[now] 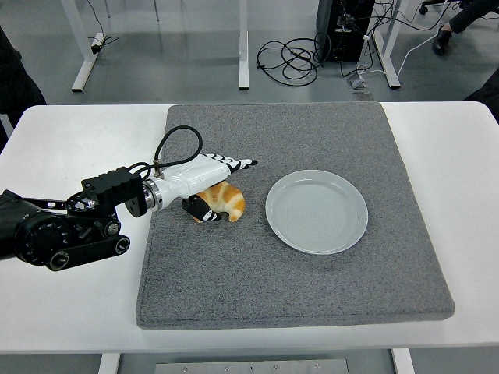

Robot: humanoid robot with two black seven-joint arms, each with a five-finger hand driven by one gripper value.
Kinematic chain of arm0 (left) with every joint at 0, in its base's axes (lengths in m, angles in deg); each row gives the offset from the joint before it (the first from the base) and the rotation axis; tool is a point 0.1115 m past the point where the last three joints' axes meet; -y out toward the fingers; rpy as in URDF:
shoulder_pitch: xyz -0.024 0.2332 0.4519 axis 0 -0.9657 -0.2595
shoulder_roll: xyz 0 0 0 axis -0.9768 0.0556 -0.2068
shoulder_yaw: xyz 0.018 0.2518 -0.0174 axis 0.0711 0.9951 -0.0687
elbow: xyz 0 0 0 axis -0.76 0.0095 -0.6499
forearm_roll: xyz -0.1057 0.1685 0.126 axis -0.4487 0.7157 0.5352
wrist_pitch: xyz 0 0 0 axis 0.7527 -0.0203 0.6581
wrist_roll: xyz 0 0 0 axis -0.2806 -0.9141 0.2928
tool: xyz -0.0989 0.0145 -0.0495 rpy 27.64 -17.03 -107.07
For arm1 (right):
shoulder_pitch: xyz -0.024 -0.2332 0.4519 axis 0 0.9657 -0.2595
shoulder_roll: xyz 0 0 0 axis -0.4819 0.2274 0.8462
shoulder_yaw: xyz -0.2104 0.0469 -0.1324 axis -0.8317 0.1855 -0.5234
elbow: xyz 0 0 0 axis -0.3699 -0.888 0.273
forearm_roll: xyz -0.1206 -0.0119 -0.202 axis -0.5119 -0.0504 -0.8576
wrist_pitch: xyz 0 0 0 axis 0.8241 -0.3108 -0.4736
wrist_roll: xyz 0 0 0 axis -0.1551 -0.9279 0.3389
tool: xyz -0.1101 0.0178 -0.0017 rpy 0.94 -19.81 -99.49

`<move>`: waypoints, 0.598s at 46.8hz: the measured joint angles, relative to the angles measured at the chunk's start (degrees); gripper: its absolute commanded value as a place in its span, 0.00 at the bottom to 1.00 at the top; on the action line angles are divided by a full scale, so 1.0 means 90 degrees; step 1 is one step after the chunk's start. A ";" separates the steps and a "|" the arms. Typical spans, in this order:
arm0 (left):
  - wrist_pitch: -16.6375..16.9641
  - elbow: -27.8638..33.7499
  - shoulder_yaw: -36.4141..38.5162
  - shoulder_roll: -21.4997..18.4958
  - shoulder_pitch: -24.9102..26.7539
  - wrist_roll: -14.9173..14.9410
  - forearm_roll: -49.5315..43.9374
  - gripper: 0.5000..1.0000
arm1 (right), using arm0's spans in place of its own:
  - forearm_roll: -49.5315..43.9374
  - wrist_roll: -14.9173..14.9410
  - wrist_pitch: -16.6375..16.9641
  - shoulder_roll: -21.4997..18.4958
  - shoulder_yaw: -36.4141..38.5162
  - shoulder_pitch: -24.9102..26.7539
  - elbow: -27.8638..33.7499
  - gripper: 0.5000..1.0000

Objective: Place the bread on the plate

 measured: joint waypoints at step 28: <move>-0.0069 0.0000 -0.0007 -0.0051 0.0030 -0.0204 -0.0044 0.00 | 0.0000 -0.0003 0.0000 0.0000 0.0000 0.0000 0.0000 1.00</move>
